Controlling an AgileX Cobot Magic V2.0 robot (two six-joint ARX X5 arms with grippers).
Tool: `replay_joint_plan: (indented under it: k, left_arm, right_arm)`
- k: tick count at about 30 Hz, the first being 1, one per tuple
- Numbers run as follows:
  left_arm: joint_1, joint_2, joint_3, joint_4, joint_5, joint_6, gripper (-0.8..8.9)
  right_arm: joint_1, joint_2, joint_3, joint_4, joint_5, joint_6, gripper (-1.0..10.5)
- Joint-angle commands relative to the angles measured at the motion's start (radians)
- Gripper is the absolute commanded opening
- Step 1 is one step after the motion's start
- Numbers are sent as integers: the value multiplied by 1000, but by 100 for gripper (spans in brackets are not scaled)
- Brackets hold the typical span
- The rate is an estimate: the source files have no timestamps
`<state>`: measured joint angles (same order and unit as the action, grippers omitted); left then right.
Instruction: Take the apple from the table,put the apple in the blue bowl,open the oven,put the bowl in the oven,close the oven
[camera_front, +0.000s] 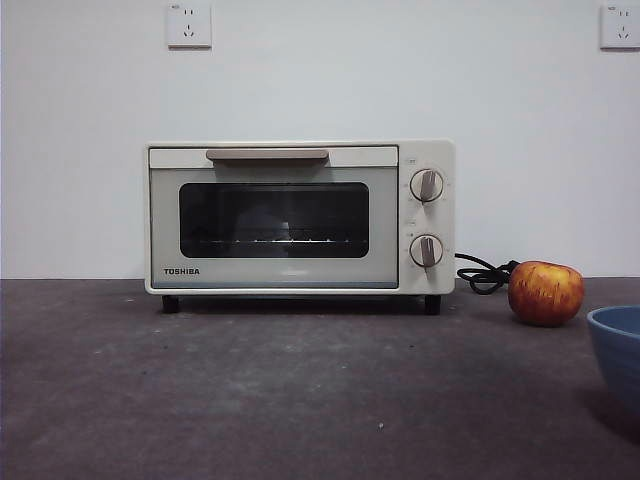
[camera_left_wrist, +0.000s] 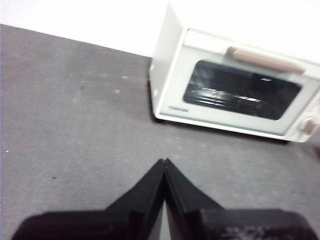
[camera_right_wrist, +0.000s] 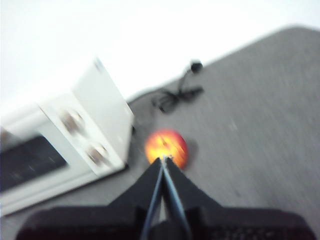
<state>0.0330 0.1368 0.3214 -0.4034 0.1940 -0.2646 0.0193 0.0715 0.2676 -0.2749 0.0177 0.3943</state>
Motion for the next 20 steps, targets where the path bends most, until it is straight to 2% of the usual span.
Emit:
replay_joint_plan:
  k: [1, 8, 14, 20]
  left_arm:
    - [3, 60, 90, -66, 37, -48, -5]
    - [3, 233, 286, -153, 142, -80, -5]
    - [3, 412, 437, -305, 196, -63, -5]
    - [3, 558, 540, -441, 219, 34, -5]
  right_arm:
    - [0, 50, 97, -41, -31, 26, -9]
    - [0, 259, 375, -303, -56, 2, -8]
    - [0, 480, 544, -493, -56, -149, -4]
    - [0, 702, 634, -549, -90, -278, 0]
